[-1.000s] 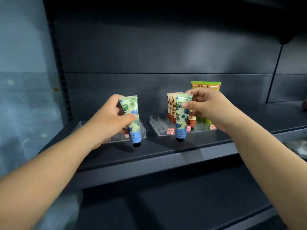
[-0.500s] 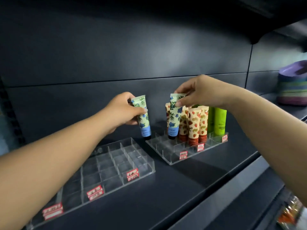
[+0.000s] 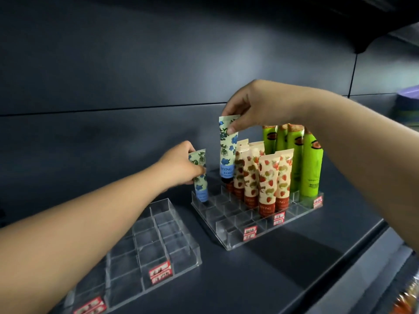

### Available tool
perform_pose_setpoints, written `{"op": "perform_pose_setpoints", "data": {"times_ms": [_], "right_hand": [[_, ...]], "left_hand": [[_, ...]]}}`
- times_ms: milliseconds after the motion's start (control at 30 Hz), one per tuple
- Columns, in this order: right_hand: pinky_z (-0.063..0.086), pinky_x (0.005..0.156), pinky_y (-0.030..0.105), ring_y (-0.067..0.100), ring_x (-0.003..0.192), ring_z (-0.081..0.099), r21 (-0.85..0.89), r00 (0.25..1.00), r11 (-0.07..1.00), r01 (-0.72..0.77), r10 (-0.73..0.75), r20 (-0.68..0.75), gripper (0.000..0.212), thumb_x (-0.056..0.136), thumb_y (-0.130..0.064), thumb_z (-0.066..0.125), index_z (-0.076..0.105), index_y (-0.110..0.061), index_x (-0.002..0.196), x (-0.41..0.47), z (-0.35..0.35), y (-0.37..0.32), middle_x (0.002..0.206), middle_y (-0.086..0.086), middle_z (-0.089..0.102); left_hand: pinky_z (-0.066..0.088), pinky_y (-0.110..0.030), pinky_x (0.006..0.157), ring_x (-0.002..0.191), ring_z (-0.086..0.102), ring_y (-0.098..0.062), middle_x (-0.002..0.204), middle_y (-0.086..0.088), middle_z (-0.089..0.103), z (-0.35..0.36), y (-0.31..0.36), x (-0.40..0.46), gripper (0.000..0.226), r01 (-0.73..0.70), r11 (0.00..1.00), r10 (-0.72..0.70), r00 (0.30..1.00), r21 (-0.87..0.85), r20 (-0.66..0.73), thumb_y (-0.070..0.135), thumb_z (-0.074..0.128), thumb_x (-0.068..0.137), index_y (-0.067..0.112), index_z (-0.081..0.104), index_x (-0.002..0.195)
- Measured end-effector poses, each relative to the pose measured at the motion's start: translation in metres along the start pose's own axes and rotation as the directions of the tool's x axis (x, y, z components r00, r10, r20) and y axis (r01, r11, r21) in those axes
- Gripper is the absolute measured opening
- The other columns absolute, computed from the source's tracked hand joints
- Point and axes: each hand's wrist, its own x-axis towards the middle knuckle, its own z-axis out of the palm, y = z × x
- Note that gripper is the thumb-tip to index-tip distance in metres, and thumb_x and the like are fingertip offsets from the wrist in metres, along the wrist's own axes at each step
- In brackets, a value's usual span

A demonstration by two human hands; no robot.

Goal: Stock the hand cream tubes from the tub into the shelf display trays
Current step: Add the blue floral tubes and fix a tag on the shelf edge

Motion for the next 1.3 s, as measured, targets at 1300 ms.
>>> {"op": "perform_pose_setpoints", "data": {"times_ms": [1300], "right_hand": [[0.034,0.077,0.025,0.008,0.089,0.046,-0.372,0.936,0.927,0.059,0.078,0.343,0.027,0.082,-0.021,0.066,0.062,-0.013,0.108,0.063,0.044,0.009,0.077,-0.019,0.045]], "left_hand": [[0.056,-0.037,0.082,0.075,0.061,-0.019,0.076,0.0,0.06,-0.003,-0.006,0.0,0.024,-0.026,0.996,0.019,0.996,0.088,0.089,0.009,0.075,0.072,0.017,0.053,0.079]]}}
